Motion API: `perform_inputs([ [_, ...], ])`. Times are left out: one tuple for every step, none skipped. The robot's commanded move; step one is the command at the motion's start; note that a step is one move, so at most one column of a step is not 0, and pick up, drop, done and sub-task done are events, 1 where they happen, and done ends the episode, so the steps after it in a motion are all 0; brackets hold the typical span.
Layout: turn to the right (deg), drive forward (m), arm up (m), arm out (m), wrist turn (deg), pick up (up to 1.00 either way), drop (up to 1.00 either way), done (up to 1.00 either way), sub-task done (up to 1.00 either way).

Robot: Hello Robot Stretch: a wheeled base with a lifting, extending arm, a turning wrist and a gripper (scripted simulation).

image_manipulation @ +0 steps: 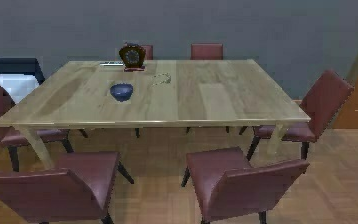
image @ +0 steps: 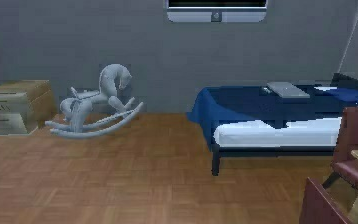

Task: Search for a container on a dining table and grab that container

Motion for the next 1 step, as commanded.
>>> perform_inputs([
  [-12.0, 0.00, 0.00, 0.00, 0.0, 0.00, 0.00, 0.00, 0.00],
])
